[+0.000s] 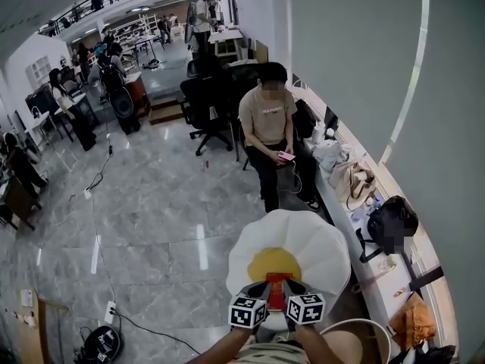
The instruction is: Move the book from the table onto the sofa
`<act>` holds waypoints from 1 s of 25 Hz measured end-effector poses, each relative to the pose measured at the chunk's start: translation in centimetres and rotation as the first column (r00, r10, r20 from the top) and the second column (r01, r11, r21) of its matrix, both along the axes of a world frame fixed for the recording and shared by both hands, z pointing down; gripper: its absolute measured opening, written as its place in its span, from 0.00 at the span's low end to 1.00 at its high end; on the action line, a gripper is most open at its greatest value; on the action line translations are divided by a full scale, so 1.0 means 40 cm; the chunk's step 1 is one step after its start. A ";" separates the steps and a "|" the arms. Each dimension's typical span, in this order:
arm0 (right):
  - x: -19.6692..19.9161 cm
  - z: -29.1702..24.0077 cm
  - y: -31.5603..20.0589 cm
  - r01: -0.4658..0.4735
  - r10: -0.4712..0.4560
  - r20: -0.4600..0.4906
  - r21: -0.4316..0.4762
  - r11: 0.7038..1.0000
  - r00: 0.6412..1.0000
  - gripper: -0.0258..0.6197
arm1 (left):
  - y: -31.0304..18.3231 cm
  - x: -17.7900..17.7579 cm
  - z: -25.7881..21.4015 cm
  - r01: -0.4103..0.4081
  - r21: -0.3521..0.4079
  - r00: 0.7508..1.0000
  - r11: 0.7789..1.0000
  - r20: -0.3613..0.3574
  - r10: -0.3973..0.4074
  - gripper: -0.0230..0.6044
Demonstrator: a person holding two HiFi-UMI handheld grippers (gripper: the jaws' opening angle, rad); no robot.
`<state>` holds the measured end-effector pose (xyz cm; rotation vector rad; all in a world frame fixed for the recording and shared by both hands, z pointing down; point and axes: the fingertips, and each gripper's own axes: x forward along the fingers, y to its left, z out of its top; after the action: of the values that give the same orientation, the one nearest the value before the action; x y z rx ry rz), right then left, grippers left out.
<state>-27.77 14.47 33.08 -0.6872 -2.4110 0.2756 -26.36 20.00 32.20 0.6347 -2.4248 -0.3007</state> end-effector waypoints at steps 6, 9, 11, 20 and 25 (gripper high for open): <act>-0.020 -0.113 -0.013 -0.016 0.018 0.102 -0.026 1.000 0.995 0.06 | 0.006 -0.032 -0.115 0.019 0.028 0.993 0.999 0.118 -0.022 0.04; -0.030 -0.165 -0.006 -0.008 0.014 0.157 -0.041 0.999 0.988 0.06 | 0.007 -0.044 -0.168 0.023 0.040 0.984 0.999 0.174 -0.030 0.04; -0.039 -0.195 0.000 0.004 0.005 0.192 -0.047 0.999 0.981 0.06 | 0.007 -0.053 -0.201 0.022 0.042 0.977 0.999 0.212 -0.031 0.04; -0.064 -0.244 0.011 0.043 -0.028 0.277 -0.049 0.998 0.961 0.06 | 0.005 -0.078 -0.263 0.044 0.036 0.950 0.998 0.308 -0.053 0.04; -0.090 -0.244 -0.013 0.018 -0.003 0.287 -0.052 0.998 0.958 0.06 | 0.004 -0.092 -0.270 0.055 0.038 0.943 0.998 0.327 -0.064 0.04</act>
<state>-31.36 13.95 23.32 -0.8122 -2.6823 0.2519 -30.03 20.17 21.41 0.6690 -2.7673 -0.2727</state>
